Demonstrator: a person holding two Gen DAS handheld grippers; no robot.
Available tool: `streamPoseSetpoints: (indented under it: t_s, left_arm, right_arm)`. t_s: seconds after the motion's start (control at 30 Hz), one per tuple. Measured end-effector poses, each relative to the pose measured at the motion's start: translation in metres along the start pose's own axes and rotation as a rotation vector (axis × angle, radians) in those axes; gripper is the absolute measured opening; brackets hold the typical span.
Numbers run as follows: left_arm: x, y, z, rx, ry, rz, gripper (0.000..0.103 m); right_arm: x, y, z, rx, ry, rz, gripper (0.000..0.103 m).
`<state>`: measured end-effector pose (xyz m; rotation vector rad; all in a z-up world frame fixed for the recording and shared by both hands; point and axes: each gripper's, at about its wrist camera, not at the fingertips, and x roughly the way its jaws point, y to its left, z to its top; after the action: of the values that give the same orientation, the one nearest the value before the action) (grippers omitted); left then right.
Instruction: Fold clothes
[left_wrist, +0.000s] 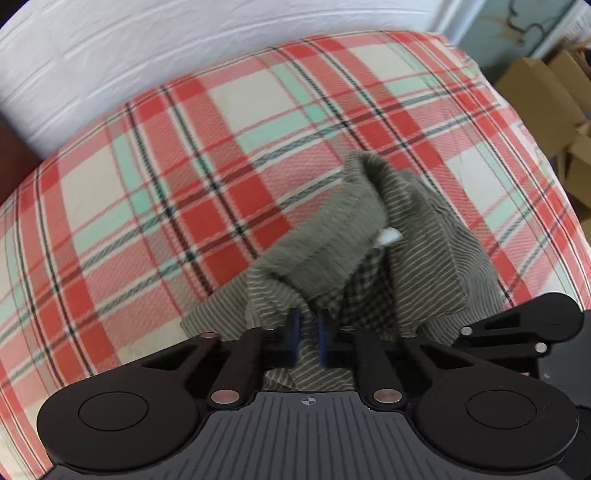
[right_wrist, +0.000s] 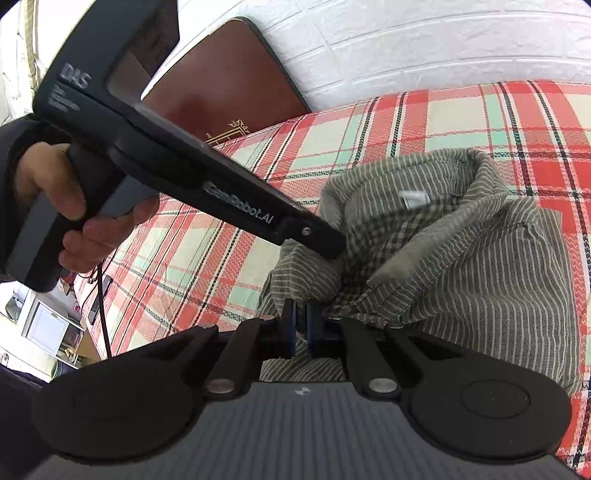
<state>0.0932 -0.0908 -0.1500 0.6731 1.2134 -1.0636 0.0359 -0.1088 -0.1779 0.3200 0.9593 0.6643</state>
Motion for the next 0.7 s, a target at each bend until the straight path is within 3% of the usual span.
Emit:
streamPoseSetpoints:
  t_s: [0.37,0.57,0.7]
  left_arm:
    - [-0.023,0.046,-0.036,-0.353,-0.110,-0.123,0.000]
    - [-0.026,0.069,-0.067,-0.543,-0.202,-0.249,0.000]
    - [-0.028,0.068,-0.071,-0.536,-0.232,-0.270,0.000]
  right_arm:
    - [-0.002,-0.001,0.003,-0.007,-0.006,0.017,0.006]
    - [0.001,0.000,0.008,-0.026,0.004,0.033,0.010]
    - [-0.003,0.000,0.016,-0.038,-0.014,0.043,0.023]
